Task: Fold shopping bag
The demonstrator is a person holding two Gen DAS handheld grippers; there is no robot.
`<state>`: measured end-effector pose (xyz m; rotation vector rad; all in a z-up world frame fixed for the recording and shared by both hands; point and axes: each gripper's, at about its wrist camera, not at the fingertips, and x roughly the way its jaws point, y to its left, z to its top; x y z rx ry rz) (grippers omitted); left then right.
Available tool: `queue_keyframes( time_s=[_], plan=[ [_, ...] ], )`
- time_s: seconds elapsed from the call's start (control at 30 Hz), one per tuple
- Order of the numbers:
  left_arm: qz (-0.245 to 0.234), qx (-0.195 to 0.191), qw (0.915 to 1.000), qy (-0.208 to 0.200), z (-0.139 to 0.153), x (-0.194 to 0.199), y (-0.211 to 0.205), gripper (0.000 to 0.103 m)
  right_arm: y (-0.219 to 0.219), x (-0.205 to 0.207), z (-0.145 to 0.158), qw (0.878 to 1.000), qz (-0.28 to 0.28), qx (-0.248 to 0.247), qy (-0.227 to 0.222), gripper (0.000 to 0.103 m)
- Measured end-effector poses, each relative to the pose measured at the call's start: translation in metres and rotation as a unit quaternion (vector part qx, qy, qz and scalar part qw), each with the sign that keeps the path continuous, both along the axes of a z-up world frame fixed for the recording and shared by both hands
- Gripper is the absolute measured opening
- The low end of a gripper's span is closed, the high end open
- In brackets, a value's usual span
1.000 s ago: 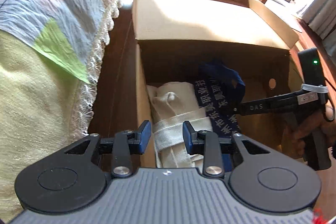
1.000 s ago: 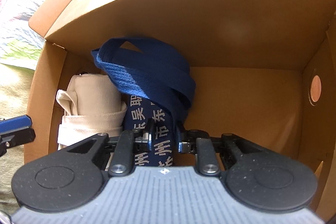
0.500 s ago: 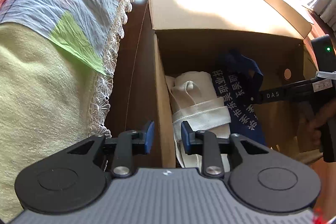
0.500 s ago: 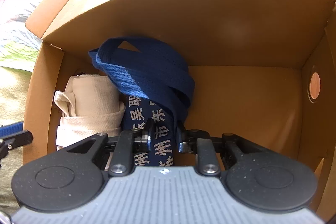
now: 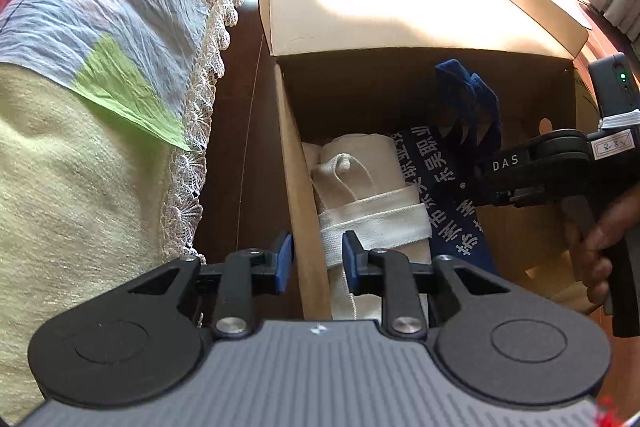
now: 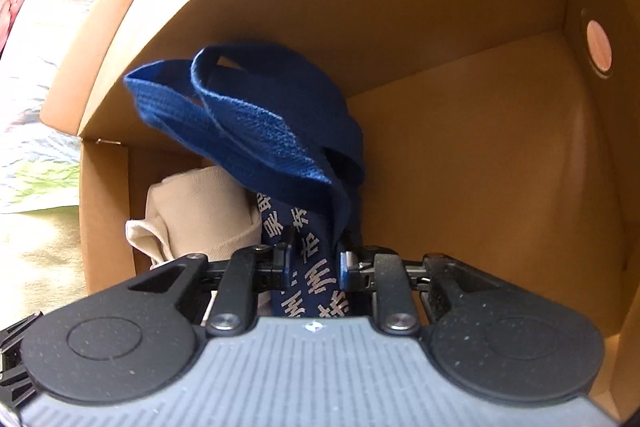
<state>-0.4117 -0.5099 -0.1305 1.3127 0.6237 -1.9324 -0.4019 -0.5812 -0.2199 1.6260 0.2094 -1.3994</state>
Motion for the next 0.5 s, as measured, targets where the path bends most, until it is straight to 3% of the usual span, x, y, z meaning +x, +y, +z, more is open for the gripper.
queue_keyframes(
  time_s=[0.17,0.47,0.5],
  plan=[
    [0.005,0.0,1.0,0.002,0.001,0.002,0.002,0.03,-0.001,0.006,0.01,1.0,0.002,0.001,-0.013,0.021],
    [0.004,-0.031,0.9995,0.0,0.019,0.003,0.007,0.03,-0.024,0.062,0.059,0.997,0.06,-0.014,0.049,0.026],
    [0.005,-0.031,0.9995,0.003,0.021,0.004,0.008,0.03,-0.014,0.05,0.062,0.997,0.062,-0.016,0.051,0.027]
  ],
)
